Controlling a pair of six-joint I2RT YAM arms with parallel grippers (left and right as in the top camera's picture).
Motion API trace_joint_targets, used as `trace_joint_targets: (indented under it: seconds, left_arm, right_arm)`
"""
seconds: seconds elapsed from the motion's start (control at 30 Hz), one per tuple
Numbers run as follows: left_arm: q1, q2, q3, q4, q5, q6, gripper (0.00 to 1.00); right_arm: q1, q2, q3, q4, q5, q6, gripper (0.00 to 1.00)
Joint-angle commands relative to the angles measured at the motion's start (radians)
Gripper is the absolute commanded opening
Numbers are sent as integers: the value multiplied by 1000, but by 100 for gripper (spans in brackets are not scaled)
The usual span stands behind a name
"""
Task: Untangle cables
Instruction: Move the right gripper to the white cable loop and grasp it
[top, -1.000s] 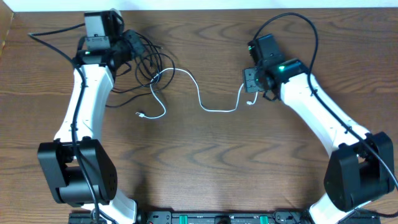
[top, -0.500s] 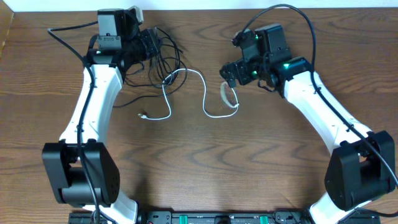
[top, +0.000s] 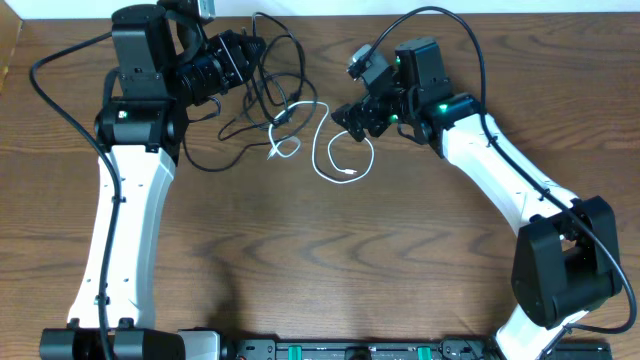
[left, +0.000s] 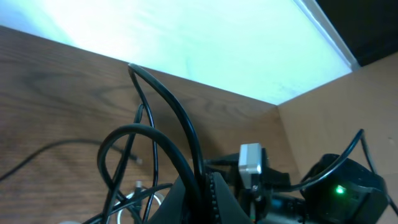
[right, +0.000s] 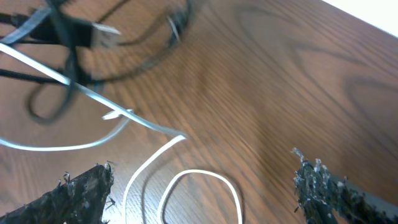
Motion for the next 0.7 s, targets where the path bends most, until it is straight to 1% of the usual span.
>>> trace_joint_targets:
  seconds: [0.0,0.1,0.23,0.43,0.53,0.67]
  left_arm:
    - [4,2,2,-6,40,-33,7]
    - [4,2,2,-9,42,-44,7]
    - [4,2,2,-8,89,-55,7]
    - [4,2,2,-5,133,-74,7]
    - [4,2,2,-5,148,-80,7]
    - [4,2,2,-5,161,-85,7]
  right_arm:
    - [24,3,20,2,-57,-63,92]
    - [33,4,18,2,-61,-74,90]
    - [42,18,17,18,-60,-92,85]
    - [48,83,17,116,-61,-87,80]
    - [51,116,17,161,-61,-87,75]
    - [62,153,17,219,-61,-87,71]
